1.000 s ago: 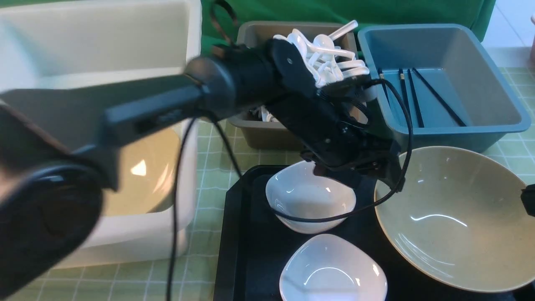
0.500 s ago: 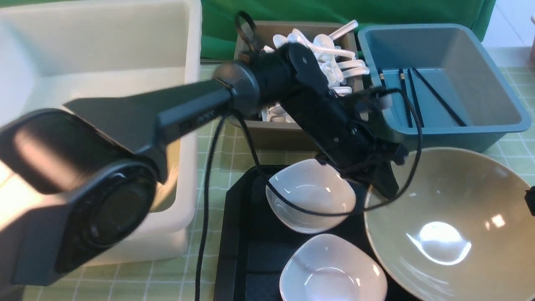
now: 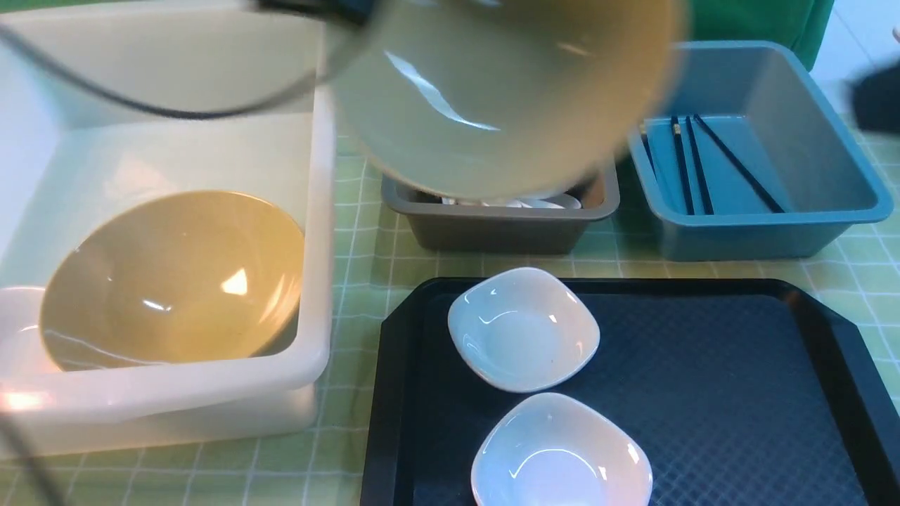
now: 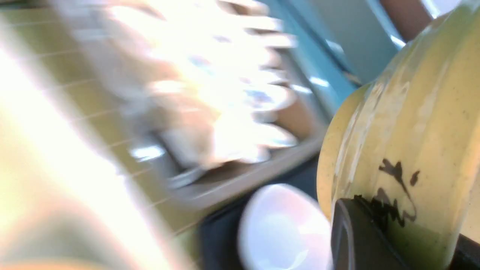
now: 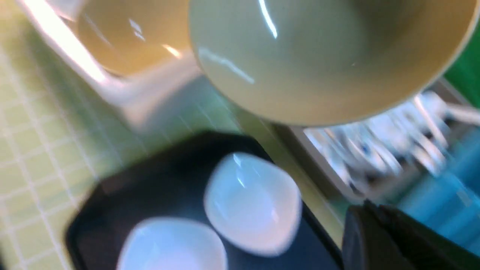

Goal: On green table put chopsticks spoon bowls plates into blue grey white boxes.
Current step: 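Place the tan bowl onto the bowl stack in the left bin with the left gripper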

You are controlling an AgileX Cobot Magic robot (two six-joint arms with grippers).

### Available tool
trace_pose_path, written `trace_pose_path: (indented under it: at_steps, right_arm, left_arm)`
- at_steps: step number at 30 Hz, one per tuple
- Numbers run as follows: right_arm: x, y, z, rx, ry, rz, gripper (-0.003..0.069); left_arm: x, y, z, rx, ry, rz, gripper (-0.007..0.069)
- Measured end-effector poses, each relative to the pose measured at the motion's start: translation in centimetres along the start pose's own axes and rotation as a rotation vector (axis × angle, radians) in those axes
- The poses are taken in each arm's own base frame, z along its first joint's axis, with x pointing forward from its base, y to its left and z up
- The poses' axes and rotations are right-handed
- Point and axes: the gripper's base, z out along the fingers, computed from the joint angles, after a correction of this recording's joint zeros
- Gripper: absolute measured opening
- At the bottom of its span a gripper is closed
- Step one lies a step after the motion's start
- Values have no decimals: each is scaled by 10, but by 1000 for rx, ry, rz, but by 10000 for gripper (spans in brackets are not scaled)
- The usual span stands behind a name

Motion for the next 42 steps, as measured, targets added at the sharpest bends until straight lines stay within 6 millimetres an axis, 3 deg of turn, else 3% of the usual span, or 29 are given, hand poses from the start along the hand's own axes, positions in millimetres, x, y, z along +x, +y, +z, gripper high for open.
trace_pose_path:
  at_steps: [4,5,8,11,13,22,29,35,37,42]
  right_arm:
    - [-28,-1,43,-151,-12,-54,29]
    - [-34,-1,62,-192,6,-65,30]
    - [-41,4,86,-249,31,-85,35]
    - [-39,10,117,-319,91,-92,38]
    - [-36,10,123,-329,118,-96,38]
    - [-34,8,120,-290,153,-121,46]
    - [-34,9,118,-292,159,-108,50]
    - [-34,11,111,-299,166,-113,57]
    - [-36,12,104,-295,153,-116,59]
    - [-37,13,91,-268,156,-107,64]
  left_arm:
    - [39,48,-41,-124,-12,-199,17]
    - [60,68,-51,-156,-8,-299,17]
    - [94,98,-57,-188,7,-454,17]
    - [148,139,-57,-239,32,-686,17]
    - [164,152,-58,-288,34,-743,17]
    - [174,171,-40,-373,106,-835,19]
    - [170,168,-34,-426,138,-845,70]
    - [159,163,-39,-480,151,-863,262]
    - [150,156,-45,-514,145,-821,360]
    - [120,124,-71,-543,85,-706,524]
